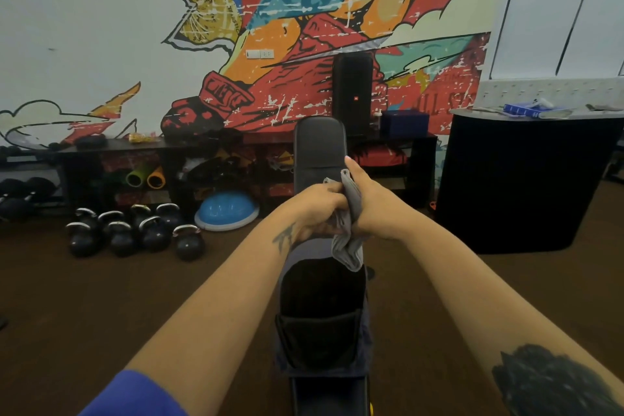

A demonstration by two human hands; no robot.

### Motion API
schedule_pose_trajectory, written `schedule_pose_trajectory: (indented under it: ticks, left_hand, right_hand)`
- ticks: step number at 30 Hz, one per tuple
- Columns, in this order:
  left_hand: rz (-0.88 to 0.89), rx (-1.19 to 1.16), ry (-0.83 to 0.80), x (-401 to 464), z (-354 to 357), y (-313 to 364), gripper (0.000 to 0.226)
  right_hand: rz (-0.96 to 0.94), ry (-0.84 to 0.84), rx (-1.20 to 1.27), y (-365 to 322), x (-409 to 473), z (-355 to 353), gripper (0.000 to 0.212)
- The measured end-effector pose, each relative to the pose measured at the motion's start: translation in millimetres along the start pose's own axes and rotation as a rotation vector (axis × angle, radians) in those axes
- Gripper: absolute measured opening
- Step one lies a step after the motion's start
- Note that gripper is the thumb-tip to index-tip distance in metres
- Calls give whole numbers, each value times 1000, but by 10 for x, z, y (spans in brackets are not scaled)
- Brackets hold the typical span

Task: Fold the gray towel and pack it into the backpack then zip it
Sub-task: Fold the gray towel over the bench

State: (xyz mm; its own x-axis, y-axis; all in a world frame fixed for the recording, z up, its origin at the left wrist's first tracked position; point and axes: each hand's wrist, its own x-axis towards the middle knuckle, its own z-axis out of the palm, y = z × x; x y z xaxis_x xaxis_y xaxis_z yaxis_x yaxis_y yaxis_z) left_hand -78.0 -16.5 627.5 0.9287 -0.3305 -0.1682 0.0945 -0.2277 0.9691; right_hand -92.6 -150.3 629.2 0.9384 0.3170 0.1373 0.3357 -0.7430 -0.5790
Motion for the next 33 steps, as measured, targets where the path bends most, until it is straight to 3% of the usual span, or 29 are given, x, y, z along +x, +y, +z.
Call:
schedule_pose_trajectory:
  ticks: [2, 5, 8, 11, 12, 15, 19, 23, 29, 33]
  left_hand:
    - [-5, -56, 42, -2, 4, 1, 30]
    - [-38, -123, 69, -24, -16, 6, 28]
    - [-51, -60, 136, 60, -58, -23, 63]
    - [-6, -6, 170, 58, -57, -56, 89]
    - [25, 8, 165, 62, -70, -81, 84]
    - [107, 28, 117, 57, -123, -146, 40]
    - [140, 35, 118, 53, -156, -193, 24]
    - [145, 6, 98, 41, -185, -238, 28]
    - [171, -62, 47, 11, -260, -292, 26]
    - [238, 17, 42, 4, -295, -315, 33]
  right_hand:
    - [9, -62, 124, -1, -40, -18, 125]
    - [44, -125, 347, -28, -74, -44, 113]
    - [96, -140, 559, -43, -78, -37, 97]
    - [86, -145, 563, -59, -86, -13, 93]
    - [78, -117, 521, -60, -89, -14, 92]
    - [31, 31, 386, -17, -72, -13, 85]
    - [22, 229, 380, 94, -24, 15, 68]
    - [52, 413, 320, 235, 12, -4, 41]
    - [90, 353, 212, 316, 8, -3, 26]
    - [72, 284, 179, 339, 0, 7, 24]
